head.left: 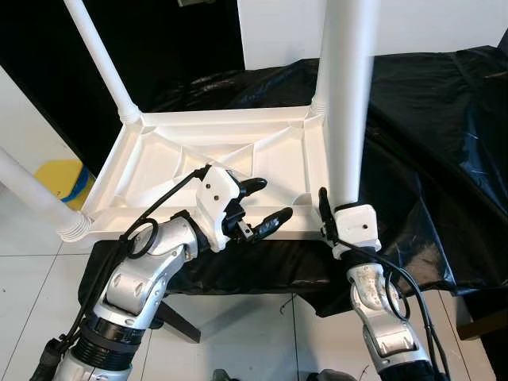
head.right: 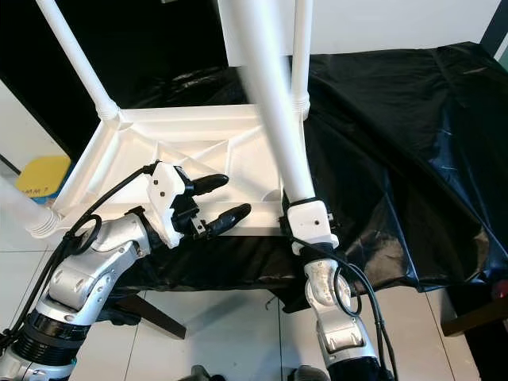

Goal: Building children table

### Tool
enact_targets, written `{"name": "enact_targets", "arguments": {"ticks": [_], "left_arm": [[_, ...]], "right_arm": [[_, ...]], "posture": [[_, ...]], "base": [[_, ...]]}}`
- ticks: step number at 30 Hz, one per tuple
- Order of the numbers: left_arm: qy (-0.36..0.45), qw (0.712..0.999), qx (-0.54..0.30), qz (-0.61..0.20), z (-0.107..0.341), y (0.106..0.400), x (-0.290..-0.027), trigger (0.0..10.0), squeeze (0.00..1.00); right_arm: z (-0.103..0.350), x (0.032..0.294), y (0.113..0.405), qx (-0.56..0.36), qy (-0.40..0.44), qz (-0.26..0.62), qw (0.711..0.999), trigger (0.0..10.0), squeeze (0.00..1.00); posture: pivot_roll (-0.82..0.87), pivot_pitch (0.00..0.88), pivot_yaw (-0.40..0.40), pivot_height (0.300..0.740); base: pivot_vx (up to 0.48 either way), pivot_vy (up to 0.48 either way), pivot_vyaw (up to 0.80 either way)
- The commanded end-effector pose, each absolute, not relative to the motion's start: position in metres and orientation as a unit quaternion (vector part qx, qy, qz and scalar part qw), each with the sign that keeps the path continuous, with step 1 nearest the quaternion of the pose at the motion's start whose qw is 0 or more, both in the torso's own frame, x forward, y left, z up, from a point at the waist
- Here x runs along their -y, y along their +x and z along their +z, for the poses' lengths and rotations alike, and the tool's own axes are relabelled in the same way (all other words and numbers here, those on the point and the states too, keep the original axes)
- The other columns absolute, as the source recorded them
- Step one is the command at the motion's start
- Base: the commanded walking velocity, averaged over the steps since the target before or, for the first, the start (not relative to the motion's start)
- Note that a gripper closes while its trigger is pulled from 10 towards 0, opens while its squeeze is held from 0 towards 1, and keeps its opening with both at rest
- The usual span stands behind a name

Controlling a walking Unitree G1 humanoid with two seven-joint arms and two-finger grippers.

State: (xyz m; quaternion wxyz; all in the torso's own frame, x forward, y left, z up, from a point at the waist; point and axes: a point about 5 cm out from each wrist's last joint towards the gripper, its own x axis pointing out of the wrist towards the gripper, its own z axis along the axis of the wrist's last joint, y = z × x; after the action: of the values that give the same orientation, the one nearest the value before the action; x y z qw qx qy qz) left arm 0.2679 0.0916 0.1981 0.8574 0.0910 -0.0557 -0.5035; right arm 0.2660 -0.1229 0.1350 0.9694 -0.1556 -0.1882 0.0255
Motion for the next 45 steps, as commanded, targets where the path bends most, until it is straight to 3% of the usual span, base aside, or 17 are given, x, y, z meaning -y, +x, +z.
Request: {"name": "enact_targets", "arguments": {"ticks": [1,23,24,25,33,34,35,36,43,45], "left_arm": [[0.095,0.853,0.055,-0.511,0.199,0.266,-0.093,10.0,0.00],[0.079,0.858,0.070,-0.503,0.210,0.276,-0.096,10.0,0.00],[0.069,0.857,0.073,-0.505,0.211,0.277,-0.096,10.0,0.92],[0.057,0.856,0.074,-0.508,0.213,0.278,-0.095,10.0,1.00],[-0.006,0.840,0.112,-0.531,0.235,0.283,-0.088,10.0,1.00],[-0.020,0.831,0.123,-0.542,0.243,0.284,-0.084,10.0,0.62],[-0.028,0.824,0.129,-0.550,0.247,0.284,-0.081,10.0,0.62],[-0.034,0.817,0.135,-0.560,0.251,0.284,-0.079,10.0,0.00],[-0.015,0.791,0.152,-0.592,0.260,0.287,-0.062,10.0,0.00],[-0.011,0.782,0.159,-0.602,0.263,0.287,-0.056,10.0,0.00]], "right_arm": [[0.119,0.136,0.266,0.148,-0.170,0.017,0.974,10.0,0.00],[0.172,0.134,0.272,0.213,-0.082,0.007,0.974,10.0,0.00],[0.173,0.133,0.275,0.210,-0.071,0.016,0.975,10.0,0.00],[0.173,0.132,0.277,0.204,-0.060,0.027,0.977,10.0,0.00],[0.175,0.133,0.290,0.164,-0.037,0.101,0.981,10.0,0.00],[0.175,0.134,0.292,0.153,-0.026,0.115,0.981,10.0,0.00],[0.175,0.134,0.294,0.147,-0.019,0.122,0.981,10.0,0.00],[0.175,0.134,0.295,0.141,-0.019,0.133,0.981,10.0,0.00],[0.174,0.131,0.303,0.110,-0.031,0.182,0.977,10.0,0.00],[0.173,0.130,0.307,0.105,-0.076,0.203,0.971,10.0,0.00]], "posture": [[-0.08,0.077,0.089,0.740],[-0.09,0.062,0.081,0.740],[-0.09,0.057,0.080,0.740],[-0.09,0.053,0.078,0.740],[-0.09,0.029,0.064,0.740],[-0.09,0.026,0.060,0.740],[-0.09,0.026,0.060,0.740],[-0.09,0.019,0.052,0.740],[-0.09,0.006,0.044,0.740],[-0.09,0.000,0.047,0.740]], "base": [[0.000,0.000,0.00],[0.000,0.000,0.00],[0.000,0.000,0.00],[0.000,0.000,0.00],[0.000,0.000,0.00],[0.000,0.000,0.00],[0.000,0.000,0.00],[0.000,0.000,0.00],[0.000,0.000,0.00],[0.000,0.000,0.00]]}}
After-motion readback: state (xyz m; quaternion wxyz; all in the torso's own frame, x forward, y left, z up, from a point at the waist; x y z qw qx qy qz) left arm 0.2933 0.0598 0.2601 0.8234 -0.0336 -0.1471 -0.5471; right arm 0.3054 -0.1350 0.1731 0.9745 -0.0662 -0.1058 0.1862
